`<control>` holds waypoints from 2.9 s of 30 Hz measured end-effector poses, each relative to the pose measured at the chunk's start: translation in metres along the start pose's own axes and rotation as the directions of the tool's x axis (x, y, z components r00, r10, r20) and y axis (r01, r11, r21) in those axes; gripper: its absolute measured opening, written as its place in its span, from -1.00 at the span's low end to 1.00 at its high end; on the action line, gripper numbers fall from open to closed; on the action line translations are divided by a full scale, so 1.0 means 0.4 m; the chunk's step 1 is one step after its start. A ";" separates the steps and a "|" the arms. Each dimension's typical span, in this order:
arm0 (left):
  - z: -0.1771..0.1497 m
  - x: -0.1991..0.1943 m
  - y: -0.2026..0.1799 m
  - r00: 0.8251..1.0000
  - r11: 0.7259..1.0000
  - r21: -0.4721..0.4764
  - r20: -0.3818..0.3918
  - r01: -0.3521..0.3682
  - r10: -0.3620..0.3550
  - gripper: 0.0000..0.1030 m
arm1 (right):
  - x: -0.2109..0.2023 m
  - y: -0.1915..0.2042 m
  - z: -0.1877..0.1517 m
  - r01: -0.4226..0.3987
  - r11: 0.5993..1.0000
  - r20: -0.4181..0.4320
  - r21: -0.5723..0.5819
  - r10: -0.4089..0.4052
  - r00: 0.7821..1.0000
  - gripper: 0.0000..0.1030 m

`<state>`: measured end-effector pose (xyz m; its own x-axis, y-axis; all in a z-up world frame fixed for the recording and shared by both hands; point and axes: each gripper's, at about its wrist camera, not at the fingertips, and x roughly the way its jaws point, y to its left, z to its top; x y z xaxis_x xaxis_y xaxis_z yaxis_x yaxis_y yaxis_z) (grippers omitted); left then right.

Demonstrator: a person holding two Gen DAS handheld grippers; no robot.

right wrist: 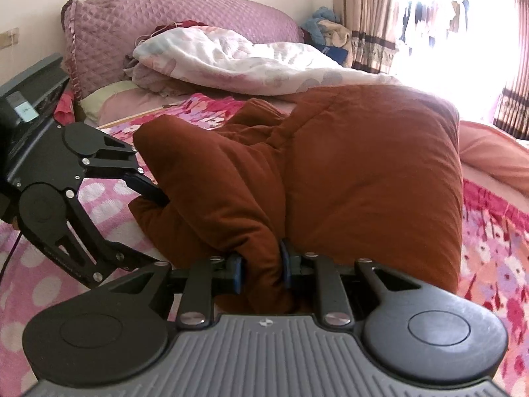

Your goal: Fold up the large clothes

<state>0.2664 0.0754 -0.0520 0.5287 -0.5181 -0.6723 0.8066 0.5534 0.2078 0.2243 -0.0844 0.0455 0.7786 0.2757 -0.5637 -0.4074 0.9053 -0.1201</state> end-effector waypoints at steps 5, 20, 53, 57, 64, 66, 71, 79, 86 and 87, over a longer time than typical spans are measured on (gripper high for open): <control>-0.015 -0.044 -0.013 0.999 1.000 0.019 0.029 -0.022 0.022 0.41 | 0.000 0.013 0.000 0.010 1.000 -0.003 -0.029 -0.010 1.000 -0.45; 0.031 -0.188 0.031 0.976 0.997 0.070 0.217 -0.015 -0.001 0.34 | 0.002 -0.007 -0.006 -0.022 1.000 -0.007 -0.008 0.022 1.000 -0.40; 0.051 -0.058 0.039 0.998 0.995 -0.101 0.054 -0.018 0.024 -0.72 | -0.011 0.001 -0.007 -0.012 1.000 0.005 -0.026 0.013 1.000 -0.37; 0.046 -0.067 0.044 0.998 0.993 -0.119 0.058 -0.015 0.023 -0.74 | -0.022 0.012 -0.006 -0.002 0.999 0.033 -0.048 0.003 0.999 -0.24; 0.040 -0.068 0.051 0.999 0.991 -0.134 0.046 -0.014 0.021 -0.76 | -0.067 0.029 0.005 -0.017 0.998 0.067 -0.061 0.021 0.998 0.21; 0.038 -0.067 0.050 0.999 0.991 -0.133 0.045 -0.015 0.021 -0.76 | -0.102 0.013 0.008 -0.069 0.998 0.105 -0.007 0.070 0.992 0.23; 0.041 -0.063 0.051 0.999 0.990 -0.137 0.039 -0.017 0.022 -0.76 | -0.189 -0.092 0.011 -0.035 0.991 0.211 0.129 0.007 0.978 0.17; 0.042 -0.071 0.049 0.999 0.990 -0.135 0.040 -0.030 0.035 -0.76 | -0.110 -0.327 -0.062 0.093 0.890 0.086 0.445 -0.146 0.986 -0.78; 0.031 -0.115 0.070 0.995 0.986 -0.137 0.027 -0.092 0.097 -0.76 | -0.018 -0.270 -0.015 0.048 0.930 0.071 0.365 -0.079 0.994 -0.87; 0.026 -0.120 0.073 0.994 0.985 -0.137 0.023 -0.101 0.105 -0.76 | -0.007 -0.261 -0.010 0.041 0.935 0.072 0.351 -0.070 0.995 -0.87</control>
<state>0.2672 0.1097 -0.0062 0.6160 -0.4721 -0.6306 0.7055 0.6867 0.1751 0.2627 -0.1809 0.0565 0.8376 0.2336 -0.4938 -0.1817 0.9716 0.1515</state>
